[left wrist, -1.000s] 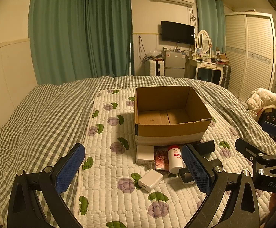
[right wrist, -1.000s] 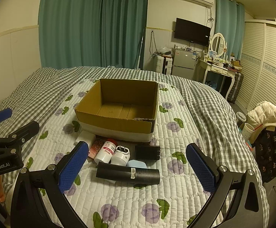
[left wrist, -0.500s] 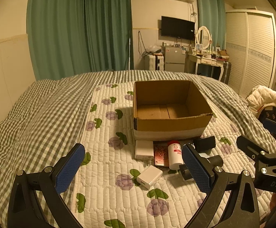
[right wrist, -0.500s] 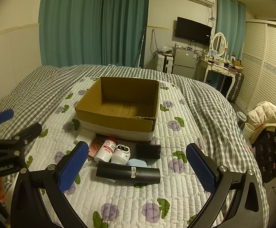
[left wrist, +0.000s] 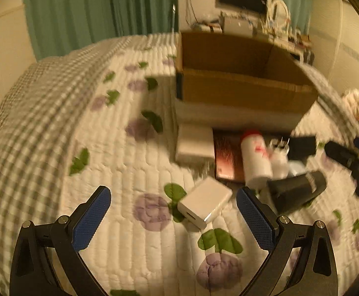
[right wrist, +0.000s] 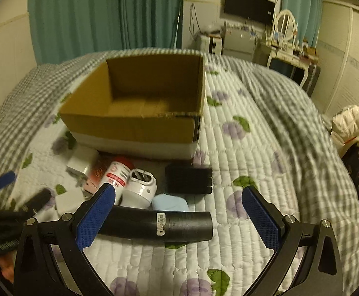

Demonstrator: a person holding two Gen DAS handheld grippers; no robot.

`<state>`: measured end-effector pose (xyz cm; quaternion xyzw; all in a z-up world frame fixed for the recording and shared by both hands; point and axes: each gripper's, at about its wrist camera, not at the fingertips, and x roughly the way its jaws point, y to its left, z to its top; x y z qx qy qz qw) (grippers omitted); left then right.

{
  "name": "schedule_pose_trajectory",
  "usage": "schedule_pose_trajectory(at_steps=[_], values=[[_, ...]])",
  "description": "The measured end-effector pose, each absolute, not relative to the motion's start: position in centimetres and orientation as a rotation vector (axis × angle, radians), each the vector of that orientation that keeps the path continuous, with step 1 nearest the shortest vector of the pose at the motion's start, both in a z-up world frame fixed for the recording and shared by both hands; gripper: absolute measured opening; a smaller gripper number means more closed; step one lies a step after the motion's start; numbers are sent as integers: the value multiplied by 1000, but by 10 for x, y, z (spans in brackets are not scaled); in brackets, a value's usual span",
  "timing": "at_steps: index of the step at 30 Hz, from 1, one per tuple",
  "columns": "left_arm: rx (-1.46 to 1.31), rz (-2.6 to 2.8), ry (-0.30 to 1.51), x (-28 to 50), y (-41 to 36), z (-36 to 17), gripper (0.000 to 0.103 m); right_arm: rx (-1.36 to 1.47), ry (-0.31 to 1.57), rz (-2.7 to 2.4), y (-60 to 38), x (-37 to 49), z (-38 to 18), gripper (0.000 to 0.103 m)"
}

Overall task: Organize rigid objects
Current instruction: 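Grasp the white USB charger with the left tool while the right tool grasps the black power adapter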

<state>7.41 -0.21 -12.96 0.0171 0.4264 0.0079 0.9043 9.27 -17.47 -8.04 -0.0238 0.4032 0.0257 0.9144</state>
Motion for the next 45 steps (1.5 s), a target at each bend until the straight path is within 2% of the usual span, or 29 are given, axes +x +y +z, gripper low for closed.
schedule_pose_trajectory(at_steps=[1, 4, 5, 8, 10, 11, 14, 20, 31, 38, 41, 45], values=[[44, 7, 892, 76, -5, -135, 103, -45, 840, 55, -175, 96, -83, 103], [64, -15, 929, 83, -11, -149, 93, -23, 866, 59, -179, 102, -92, 103], [61, -19, 943, 85, -13, -153, 85, -16, 875, 62, -180, 103, -95, 103], [24, -60, 969, 92, -16, -160, 76, -21, 902, 72, -179, 108, -103, 103], [30, -104, 972, 95, -21, -162, 63, -23, 912, 81, -177, 110, -107, 103], [52, -122, 971, 94, -26, -163, 60, -22, 917, 86, -176, 112, -109, 103], [125, -132, 944, 85, -34, -162, 55, -33, 926, 100, -172, 116, -111, 102], [44, -108, 914, 82, -22, -140, 45, -36, 944, 103, -170, 124, -115, 97], [0, -73, 851, 104, -6, -111, 41, -5, 1005, 56, -181, 155, -134, 81], [-14, -54, 826, 115, -2, -99, 41, 36, 1000, 53, -185, 178, -141, 81], [-9, -57, 827, 117, -4, -99, 41, 52, 1021, 36, -189, 187, -149, 72], [0, -63, 828, 117, -9, -101, 41, 50, 1019, 39, -192, 189, -155, 70]])
